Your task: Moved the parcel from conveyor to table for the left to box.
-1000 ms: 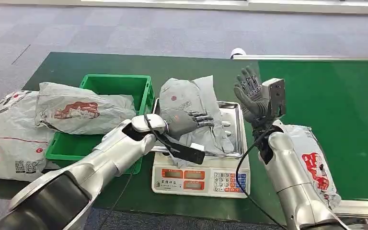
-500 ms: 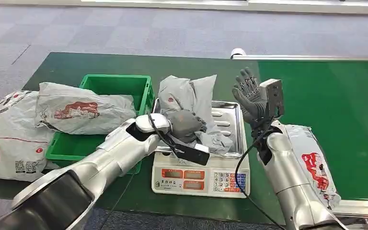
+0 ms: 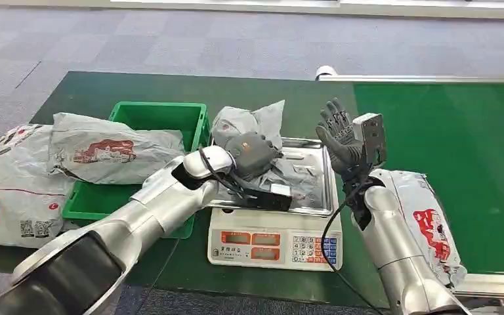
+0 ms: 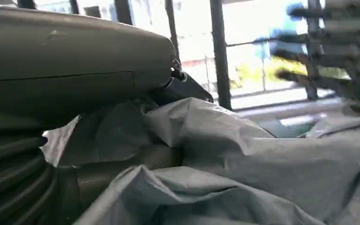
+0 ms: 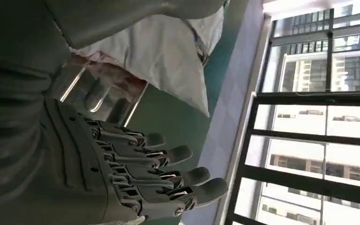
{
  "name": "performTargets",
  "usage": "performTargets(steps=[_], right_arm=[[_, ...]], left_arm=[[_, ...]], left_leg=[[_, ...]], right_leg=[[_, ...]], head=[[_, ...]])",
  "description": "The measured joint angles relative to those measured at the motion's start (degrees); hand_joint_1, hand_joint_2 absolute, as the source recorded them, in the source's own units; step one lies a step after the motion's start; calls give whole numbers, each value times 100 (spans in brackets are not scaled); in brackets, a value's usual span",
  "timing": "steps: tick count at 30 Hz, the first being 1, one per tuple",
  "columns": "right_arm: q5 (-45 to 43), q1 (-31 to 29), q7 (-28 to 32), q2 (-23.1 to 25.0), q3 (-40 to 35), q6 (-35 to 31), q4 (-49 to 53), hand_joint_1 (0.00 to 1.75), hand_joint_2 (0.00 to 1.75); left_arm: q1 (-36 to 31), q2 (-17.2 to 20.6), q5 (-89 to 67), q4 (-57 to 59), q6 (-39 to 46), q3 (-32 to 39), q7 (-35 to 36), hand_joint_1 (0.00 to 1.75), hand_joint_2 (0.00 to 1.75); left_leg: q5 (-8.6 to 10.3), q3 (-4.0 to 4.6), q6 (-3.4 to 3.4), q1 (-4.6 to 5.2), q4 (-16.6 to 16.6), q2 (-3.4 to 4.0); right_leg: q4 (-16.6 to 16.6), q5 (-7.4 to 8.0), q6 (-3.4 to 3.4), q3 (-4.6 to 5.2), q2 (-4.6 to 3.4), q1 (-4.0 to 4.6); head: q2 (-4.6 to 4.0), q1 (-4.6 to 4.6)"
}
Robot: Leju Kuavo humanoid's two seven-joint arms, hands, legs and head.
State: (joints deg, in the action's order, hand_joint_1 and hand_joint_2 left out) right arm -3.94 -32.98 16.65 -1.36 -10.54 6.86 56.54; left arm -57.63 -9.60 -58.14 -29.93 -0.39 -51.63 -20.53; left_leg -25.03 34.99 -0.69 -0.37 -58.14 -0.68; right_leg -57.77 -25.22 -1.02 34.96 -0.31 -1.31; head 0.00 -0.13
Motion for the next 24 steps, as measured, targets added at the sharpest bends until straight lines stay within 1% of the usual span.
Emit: performTargets(steps=[5,9,14,18,20,22,24], right_arm=[[81,92,-18,0,4,-9,48,0,175],[92,161,-31,-2,11,-22,118,0,175],[160,305,-46,-2,22,-64,230,0,175],[212,349,-81,0,24,-88,262,0,175],[232,356,-96,0,31,-105,273,0,175],[260,414,-107,0,48,-125,328,0,175],[282,499,-127,0,81,-148,412,0,175]], left_arm=[[-40,285,-197,-555,20,26,250,175,175],[-9,571,-264,-874,162,223,440,175,175],[222,862,-225,-1125,310,759,764,175,175],[305,969,-225,-1142,310,1115,790,175,175],[358,1047,-179,-1134,319,1281,941,175,175],[434,1129,-133,-1107,459,1467,1133,175,175],[512,1323,-166,-1040,693,1664,1274,175,175]], left_leg=[[0,1,-1,0,0,1],[0,1,-1,-1,1,7],[0,1,-1,-1,2,10],[0,2,-1,-1,2,7],[0,2,-1,-1,2,9],[-1,1,-2,-1,3,14],[-2,-4,-4,0,3,35]], right_leg=[[0,0,0,1,-1,3],[-1,0,0,4,-6,3],[-1,0,0,4,-9,3],[-1,0,0,4,-6,2],[-2,0,0,3,-7,2],[-2,0,1,4,-12,2],[-2,3,4,8,-32,4]], head=[[0,0],[0,0],[0,0],[0,0],[0,0],[0,2],[0,0]])
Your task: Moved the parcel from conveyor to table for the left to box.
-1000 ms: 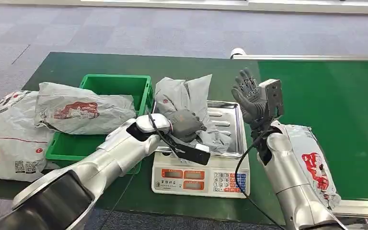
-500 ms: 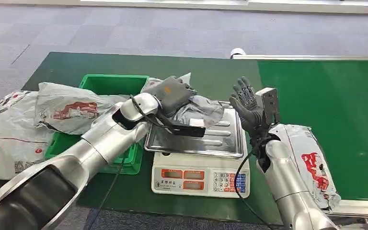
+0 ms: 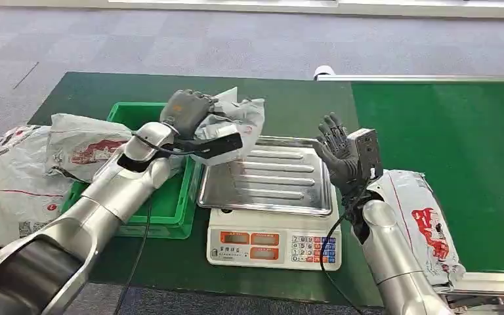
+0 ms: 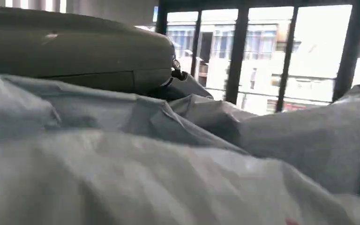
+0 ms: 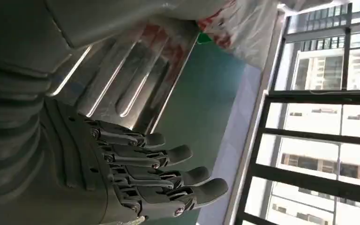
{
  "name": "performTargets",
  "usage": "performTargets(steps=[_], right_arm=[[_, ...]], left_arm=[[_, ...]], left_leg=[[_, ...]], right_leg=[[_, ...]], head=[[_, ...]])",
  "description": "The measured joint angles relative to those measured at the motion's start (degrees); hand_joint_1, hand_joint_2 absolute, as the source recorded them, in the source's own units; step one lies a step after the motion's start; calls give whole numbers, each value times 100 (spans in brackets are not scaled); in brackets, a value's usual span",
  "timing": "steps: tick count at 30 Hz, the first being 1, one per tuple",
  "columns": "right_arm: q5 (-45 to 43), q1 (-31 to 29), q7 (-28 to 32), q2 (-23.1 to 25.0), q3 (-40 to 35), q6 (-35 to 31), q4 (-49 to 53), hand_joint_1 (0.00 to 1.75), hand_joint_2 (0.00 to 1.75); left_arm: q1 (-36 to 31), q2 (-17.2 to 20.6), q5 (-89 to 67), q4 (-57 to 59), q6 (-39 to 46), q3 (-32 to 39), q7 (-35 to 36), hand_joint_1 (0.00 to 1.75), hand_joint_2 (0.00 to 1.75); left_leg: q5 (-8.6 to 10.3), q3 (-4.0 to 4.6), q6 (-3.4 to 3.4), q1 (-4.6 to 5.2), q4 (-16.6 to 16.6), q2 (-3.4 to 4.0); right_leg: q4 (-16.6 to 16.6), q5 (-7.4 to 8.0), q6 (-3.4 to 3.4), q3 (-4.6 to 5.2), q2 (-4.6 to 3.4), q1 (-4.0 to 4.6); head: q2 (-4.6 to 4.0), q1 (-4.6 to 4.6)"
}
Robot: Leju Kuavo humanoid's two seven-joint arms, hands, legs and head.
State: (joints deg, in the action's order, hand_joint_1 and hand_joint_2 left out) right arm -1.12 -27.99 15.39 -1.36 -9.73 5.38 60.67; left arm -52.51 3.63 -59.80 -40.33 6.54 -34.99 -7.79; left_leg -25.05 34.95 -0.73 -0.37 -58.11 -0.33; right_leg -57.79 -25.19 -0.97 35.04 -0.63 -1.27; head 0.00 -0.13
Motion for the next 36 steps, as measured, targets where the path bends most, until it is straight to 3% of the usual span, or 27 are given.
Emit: performTargets(steps=[8,17,24,32,33,34,36], right_arm=[[35,112,-42,-2,96,-22,162,0,175],[-54,143,-7,-72,105,-35,158,0,175],[-133,175,-40,-140,105,-64,156,0,175],[-192,218,-27,-170,105,-59,156,0,175],[-194,233,-20,-173,105,-62,156,0,175],[-201,246,-11,-173,105,-64,156,0,175],[-207,303,-2,-177,105,-92,158,0,175]], left_arm=[[225,385,-167,243,328,450,277,175,175],[648,1049,-822,545,1311,1285,976,175,175],[1209,1392,-1432,362,1792,1979,1358,175,175],[1543,1556,-1855,90,1713,2371,1590,175,175],[1548,1574,-1928,86,1689,2399,1634,105,175],[1553,1589,-1987,82,1645,2425,1673,0,175],[1580,1593,-1943,75,1503,2500,1579,0,175]], left_leg=[[1,2,-6,-4,4,7],[-5,-5,-18,-11,10,96],[-10,-1,-36,-19,11,90],[-10,8,-36,-18,9,68],[-10,7,-36,-19,9,68],[-10,7,-36,-18,9,68],[-10,7,-36,-18,9,68]], right_leg=[[-4,1,3,4,-10,10],[-6,21,34,39,-90,19],[-7,14,43,43,-87,27],[-6,10,42,42,-66,26],[-6,10,42,42,-66,26],[-6,10,42,42,-66,26],[-6,10,42,43,-65,26]], head=[[0,0],[-2,0],[0,0],[0,0],[0,0],[0,0],[0,0]])
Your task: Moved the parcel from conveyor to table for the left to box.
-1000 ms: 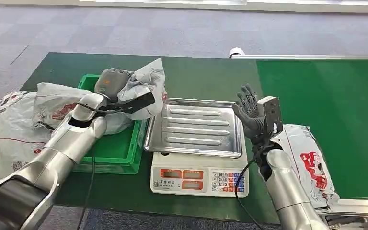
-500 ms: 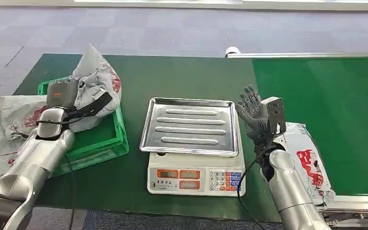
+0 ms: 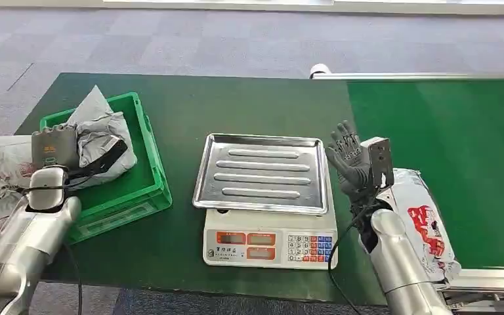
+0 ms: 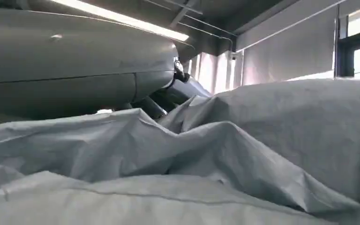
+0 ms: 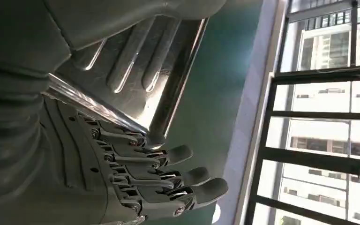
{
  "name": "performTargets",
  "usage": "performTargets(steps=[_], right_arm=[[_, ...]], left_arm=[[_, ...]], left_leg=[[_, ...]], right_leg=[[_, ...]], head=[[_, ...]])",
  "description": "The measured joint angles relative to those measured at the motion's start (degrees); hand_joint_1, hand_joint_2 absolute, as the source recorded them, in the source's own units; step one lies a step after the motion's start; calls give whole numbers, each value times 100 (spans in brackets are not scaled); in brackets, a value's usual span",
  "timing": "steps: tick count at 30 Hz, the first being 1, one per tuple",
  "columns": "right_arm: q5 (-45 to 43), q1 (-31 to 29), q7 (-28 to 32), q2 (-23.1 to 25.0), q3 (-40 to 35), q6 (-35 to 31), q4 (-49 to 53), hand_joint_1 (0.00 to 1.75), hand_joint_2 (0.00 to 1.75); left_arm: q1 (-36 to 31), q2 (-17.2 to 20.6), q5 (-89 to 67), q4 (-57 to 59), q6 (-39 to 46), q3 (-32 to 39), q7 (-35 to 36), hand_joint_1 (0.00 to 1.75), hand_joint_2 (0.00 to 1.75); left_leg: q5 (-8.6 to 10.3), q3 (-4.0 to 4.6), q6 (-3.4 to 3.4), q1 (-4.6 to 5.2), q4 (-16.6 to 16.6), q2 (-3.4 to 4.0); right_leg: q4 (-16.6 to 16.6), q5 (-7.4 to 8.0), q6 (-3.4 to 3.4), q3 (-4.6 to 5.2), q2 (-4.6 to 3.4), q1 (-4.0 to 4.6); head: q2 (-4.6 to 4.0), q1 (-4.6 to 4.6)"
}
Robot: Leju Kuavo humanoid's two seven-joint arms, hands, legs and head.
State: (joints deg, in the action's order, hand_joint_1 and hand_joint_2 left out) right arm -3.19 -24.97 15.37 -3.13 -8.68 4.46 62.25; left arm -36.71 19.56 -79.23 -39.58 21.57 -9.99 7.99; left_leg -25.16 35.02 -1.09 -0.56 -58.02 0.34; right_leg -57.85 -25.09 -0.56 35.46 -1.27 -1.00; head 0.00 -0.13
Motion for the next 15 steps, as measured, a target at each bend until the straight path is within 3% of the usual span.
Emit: performTargets(steps=[5,15], right_arm=[[-122,241,24,-131,0,2,127,0,175],[-223,380,-46,-264,0,-17,306,0,175]], left_arm=[[208,-105,1172,-144,-450,301,-1131,0,175],[709,-245,2554,-1039,-767,321,-1613,0,175]], left_leg=[[-1,0,0,1,0,-7],[0,1,-2,0,0,-14]], right_leg=[[0,-2,-1,-1,6,-1],[1,-2,-1,-3,11,0]], head=[[0,0],[0,0]])
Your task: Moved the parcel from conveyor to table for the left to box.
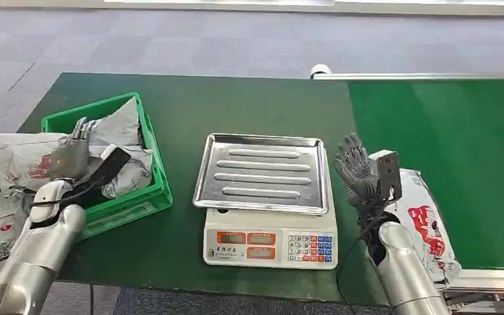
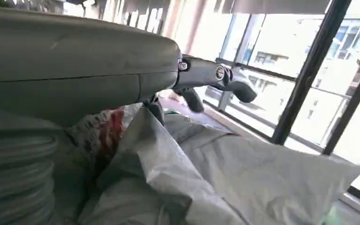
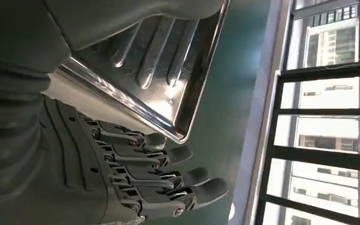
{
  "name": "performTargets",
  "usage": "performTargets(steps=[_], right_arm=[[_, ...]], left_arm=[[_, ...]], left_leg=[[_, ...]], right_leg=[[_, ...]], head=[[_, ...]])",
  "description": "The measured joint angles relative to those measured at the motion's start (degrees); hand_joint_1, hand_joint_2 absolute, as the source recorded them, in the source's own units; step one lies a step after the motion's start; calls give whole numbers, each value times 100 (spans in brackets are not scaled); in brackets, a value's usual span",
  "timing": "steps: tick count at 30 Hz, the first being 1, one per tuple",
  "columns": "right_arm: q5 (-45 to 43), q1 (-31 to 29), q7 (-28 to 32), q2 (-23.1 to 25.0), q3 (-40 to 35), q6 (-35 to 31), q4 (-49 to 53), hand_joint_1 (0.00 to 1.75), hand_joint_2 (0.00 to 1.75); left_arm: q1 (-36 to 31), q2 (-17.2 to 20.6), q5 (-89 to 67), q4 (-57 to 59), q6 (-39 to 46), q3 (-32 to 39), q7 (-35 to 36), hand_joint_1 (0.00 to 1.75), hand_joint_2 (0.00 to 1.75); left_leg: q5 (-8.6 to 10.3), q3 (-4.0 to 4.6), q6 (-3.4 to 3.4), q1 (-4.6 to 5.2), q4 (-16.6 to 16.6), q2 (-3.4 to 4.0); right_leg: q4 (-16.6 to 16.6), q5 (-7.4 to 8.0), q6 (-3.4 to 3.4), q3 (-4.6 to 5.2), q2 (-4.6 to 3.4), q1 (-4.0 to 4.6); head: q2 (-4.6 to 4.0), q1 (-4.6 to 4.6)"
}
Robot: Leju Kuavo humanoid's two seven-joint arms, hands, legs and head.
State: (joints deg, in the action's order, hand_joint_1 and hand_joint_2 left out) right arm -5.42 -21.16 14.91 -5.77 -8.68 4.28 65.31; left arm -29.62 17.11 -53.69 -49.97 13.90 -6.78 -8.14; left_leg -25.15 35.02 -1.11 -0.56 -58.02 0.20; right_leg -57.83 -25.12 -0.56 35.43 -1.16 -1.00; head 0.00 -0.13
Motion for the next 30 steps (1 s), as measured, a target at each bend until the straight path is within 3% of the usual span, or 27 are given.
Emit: performTargets(steps=[6,10,20,21,26,27,29,30], right_arm=[[-52,-91,-35,0,-44,-4,-66,0,175],[-57,-387,-37,55,-212,-39,-322,0,175],[122,-825,50,289,-538,-184,-815,0,175],[122,-845,59,310,-560,-197,-848,0,0],[181,-961,112,376,-640,-186,-1041,0,0],[184,-1026,112,407,-656,-184,-1102,0,175],[192,-1107,109,435,-662,-225,-1169,0,175],[251,-1123,92,435,-662,-310,-1183,0,175]], left_arm=[[41,-251,2610,-514,-1283,157,-868,0,175],[69,-628,4680,-949,-2234,251,-998,0,175],[-97,-1403,6001,-1206,-2614,236,-1097,0,175],[-110,-1454,6029,-1208,-2614,234,-1101,0,175],[-141,-1742,6534,-1202,-3033,175,-968,0,175],[-142,-1854,6508,-1193,-3036,96,-950,0,175],[-145,-2068,6372,-1165,-2950,-92,-950,0,175],[-144,-2157,6290,-1143,-2879,-214,-955,0,0]], left_leg=[[2,2,-2,1,0,-14],[3,5,-1,2,-5,-21],[6,7,-1,1,-5,-36],[5,6,-1,1,-5,-33],[6,7,-1,2,-6,-39],[6,8,0,1,-7,-39],[6,9,0,2,-8,-44],[6,10,1,2,-9,-48]], right_leg=[[0,1,-1,-7,13,-2],[0,1,-1,-9,20,-3],[0,1,-2,-10,31,-1],[0,1,-2,-9,29,-1],[0,0,-2,-9,31,-2],[0,0,-2,-9,33,-2],[1,0,-2,-11,37,-3],[1,0,-3,-12,38,-3]], head=[[0,0],[-2,0],[0,0],[0,2],[0,0],[0,0],[0,0],[0,0]])
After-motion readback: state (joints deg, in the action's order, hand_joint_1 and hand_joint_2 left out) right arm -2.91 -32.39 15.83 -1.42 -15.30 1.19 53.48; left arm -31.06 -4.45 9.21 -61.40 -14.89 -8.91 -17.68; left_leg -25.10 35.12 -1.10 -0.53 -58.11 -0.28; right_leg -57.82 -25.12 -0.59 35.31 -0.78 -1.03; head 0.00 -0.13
